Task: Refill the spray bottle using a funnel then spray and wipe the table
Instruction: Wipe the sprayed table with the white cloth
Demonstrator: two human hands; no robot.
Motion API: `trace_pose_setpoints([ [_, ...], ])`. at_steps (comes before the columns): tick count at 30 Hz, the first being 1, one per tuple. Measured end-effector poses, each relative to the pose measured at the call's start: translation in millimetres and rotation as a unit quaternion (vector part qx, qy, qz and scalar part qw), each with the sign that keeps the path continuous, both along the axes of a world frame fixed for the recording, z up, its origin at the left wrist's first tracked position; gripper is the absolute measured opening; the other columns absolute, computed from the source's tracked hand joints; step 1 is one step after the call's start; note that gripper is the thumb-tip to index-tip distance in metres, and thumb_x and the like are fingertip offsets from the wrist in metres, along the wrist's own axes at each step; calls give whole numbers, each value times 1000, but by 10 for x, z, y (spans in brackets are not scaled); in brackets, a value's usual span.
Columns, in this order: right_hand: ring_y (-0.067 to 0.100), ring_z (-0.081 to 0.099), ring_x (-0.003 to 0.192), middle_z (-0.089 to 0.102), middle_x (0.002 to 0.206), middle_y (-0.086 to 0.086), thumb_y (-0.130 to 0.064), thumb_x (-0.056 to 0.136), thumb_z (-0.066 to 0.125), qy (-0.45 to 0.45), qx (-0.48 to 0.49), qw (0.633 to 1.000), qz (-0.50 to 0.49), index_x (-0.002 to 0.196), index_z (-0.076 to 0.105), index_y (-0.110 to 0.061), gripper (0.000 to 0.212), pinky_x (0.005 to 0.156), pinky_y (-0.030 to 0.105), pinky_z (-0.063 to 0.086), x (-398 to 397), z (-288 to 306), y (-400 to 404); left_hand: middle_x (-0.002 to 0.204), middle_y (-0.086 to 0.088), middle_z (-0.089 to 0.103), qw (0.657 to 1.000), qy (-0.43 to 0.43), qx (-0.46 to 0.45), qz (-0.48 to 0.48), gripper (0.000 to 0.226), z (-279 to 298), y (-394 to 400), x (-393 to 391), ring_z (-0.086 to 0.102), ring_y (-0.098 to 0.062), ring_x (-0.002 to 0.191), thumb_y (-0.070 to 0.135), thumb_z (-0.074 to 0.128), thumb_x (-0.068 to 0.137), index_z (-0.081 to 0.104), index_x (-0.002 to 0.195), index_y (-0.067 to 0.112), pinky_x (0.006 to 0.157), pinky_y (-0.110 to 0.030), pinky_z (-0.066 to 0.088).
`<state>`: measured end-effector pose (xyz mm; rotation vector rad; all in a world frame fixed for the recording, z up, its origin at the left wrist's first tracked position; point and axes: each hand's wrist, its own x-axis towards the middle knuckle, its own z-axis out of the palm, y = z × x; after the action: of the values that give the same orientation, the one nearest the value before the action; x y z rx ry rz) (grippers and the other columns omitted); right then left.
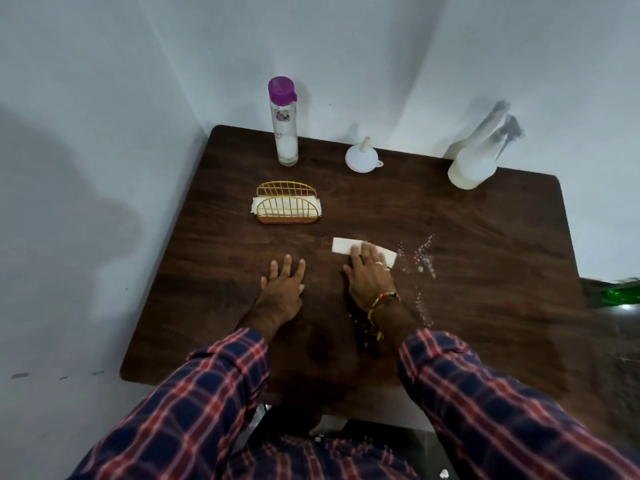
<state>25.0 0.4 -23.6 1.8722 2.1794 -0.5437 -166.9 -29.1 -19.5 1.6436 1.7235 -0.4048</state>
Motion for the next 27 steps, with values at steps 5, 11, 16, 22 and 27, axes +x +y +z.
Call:
trace_pose_setpoints([
  [5,42,44,133,47,142,28,-46,96,27,38,-50,996,59,137,50,-3,65,108,53,37,-249,-19,-885,161,-5,-17,1000,-1,12,-24,63,-13,-49,-45,-14,-36,147,21,34,103,-2,154,27,118,-56,8],
  [11,43,19,145,18,157,26,-46,101,31,12,-21,995,-101,150,23,-2,66,118,50,14,-1,34,-528,160,-5,-21,999,9,1,-52,65,-24,-55,-83,-16,-36,147,21,35,103,-5,154,28,118,-55,6],
  [16,45,44,133,46,143,26,-56,91,23,11,-14,999,42,138,48,1,79,109,54,38,-402,-64,-948,161,-6,-18,998,8,13,-60,62,-39,-55,-108,-13,-37,147,21,32,103,-3,154,27,118,-55,8],
  [22,45,31,140,32,152,26,-52,97,23,18,-37,991,-130,147,33,-2,72,115,53,26,36,-10,-1021,161,-5,-18,997,11,26,-66,63,-32,-139,-134,-11,-34,148,23,34,103,-2,154,26,118,-53,8],
  [27,43,37,138,39,149,25,-49,94,18,10,3,1000,17,145,38,0,73,114,49,28,-200,-50,-1003,162,-5,-12,998,15,46,-33,61,-30,-349,-28,-8,-32,149,27,32,103,-1,154,25,118,-53,9],
])
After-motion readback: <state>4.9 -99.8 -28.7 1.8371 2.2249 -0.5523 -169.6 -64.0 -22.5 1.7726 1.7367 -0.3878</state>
